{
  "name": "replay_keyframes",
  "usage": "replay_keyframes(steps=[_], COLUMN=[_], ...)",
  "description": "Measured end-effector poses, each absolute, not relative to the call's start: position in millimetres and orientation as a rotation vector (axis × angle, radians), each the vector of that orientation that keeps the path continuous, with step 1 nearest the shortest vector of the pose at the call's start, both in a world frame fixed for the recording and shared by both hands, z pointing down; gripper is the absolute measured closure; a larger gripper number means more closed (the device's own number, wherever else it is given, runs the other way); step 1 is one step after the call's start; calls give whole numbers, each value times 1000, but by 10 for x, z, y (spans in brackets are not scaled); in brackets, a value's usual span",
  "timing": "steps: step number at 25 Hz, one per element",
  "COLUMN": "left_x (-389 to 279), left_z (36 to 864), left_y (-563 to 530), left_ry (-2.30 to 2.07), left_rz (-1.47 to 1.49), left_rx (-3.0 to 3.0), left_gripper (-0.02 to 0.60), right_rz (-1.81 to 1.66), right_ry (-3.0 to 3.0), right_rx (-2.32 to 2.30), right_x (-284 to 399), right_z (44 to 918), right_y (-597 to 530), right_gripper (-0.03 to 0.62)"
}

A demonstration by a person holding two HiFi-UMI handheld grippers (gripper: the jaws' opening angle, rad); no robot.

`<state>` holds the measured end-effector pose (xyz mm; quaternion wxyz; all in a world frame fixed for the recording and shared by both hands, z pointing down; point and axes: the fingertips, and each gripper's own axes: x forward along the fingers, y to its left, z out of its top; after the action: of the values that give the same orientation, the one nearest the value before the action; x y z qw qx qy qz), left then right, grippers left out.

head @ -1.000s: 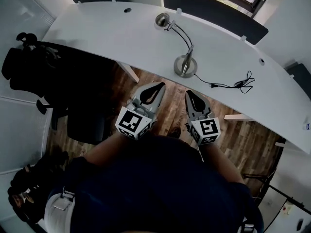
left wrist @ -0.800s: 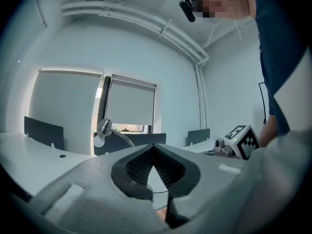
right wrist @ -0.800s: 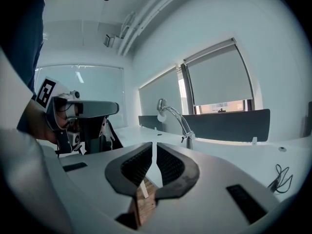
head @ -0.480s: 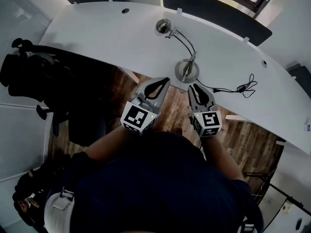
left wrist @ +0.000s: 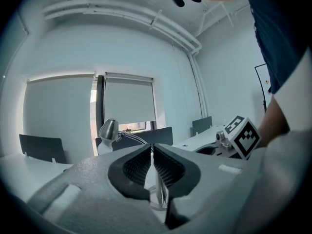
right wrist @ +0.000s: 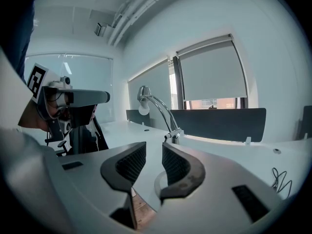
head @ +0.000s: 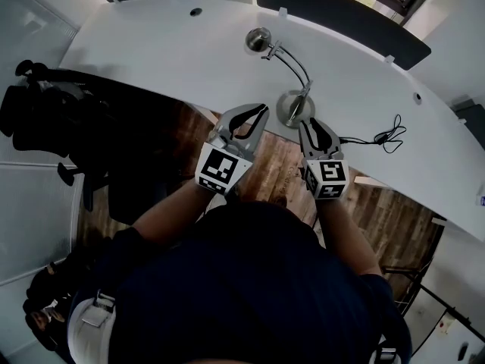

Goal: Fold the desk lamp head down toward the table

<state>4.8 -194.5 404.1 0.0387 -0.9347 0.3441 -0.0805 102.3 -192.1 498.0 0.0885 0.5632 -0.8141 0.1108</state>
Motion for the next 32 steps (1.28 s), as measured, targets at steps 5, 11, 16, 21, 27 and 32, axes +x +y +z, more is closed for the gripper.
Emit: replay_keyframes(steps=[5,11,16,21,27,32], left_x=[38,82,124,187,265,281], left_z=[4019,3916,3892,3846,3905,3971], left_y=[-2111,-2365,-2562,-2753,-2917,-3019], left_ry=[1046,1065,1077,1070,1019,1015], left_rz=[-318,-317,-376,-442,-549,-592], left_rx=[-2787,-2722,-2637,-2539,-2406,-2359], left_gripper=[563,532,518,514,510,511], right_rz=[329,316,314,292,291,296], right_ry=[-2403,-2378,-2353,-2323,-2296,-2281], right_rx=[1674,1656,1660,1653,1657,1643], right_x=[1050,1084,1155,1204,1229,1229], right_z=[5040,5143,5217,5316,5406,5524], right_y=[-2042,-2198,-2318,-2434,-2562,-2659], right_gripper=[484,470,463,456,445,445])
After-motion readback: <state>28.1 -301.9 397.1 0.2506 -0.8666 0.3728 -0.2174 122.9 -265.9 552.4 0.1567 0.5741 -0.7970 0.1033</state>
